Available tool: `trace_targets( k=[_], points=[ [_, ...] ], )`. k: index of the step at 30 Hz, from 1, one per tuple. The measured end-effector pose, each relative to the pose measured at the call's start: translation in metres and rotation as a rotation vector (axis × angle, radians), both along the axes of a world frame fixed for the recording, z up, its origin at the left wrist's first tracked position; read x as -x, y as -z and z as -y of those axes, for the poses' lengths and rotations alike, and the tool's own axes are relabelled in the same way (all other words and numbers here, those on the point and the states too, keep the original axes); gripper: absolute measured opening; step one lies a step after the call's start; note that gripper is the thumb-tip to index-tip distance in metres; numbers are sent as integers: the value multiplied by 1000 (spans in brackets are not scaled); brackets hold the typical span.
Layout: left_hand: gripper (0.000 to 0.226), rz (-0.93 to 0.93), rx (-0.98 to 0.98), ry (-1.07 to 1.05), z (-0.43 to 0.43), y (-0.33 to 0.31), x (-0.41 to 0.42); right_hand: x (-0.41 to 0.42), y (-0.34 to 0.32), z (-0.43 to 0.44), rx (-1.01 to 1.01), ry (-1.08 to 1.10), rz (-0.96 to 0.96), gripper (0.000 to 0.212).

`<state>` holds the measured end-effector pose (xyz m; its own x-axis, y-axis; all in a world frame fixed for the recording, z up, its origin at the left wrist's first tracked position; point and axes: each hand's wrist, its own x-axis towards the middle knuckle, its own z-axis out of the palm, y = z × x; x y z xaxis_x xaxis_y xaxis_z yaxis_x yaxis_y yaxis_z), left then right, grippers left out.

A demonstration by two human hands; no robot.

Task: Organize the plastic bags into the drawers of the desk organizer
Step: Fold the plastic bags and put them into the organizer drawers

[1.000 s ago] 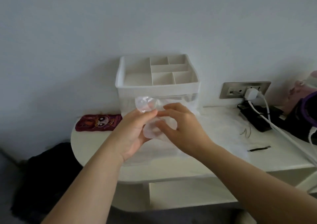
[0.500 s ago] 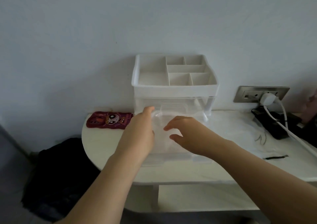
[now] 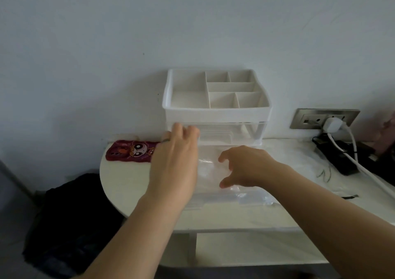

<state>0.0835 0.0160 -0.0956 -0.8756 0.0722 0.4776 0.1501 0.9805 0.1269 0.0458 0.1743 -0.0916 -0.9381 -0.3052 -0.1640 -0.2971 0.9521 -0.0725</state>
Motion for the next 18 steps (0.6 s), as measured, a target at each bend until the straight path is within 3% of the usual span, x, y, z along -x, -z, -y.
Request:
trace_targets(
  k=[3,7,12,18],
  points=[
    [38,226,-111,179,-11,14,4,-1,-3,1,-16,-27,-43,65],
    [46,540,-135,185,-13,24,20,0,-3,4,-42,-39,-63,66],
    [62,724,-88,158,-11,24,31,10,10,5,-96,-62,169,67],
    [73,825,-54,134,-9,25,36,14,9,-3,-109,-86,231,83]
  ],
)
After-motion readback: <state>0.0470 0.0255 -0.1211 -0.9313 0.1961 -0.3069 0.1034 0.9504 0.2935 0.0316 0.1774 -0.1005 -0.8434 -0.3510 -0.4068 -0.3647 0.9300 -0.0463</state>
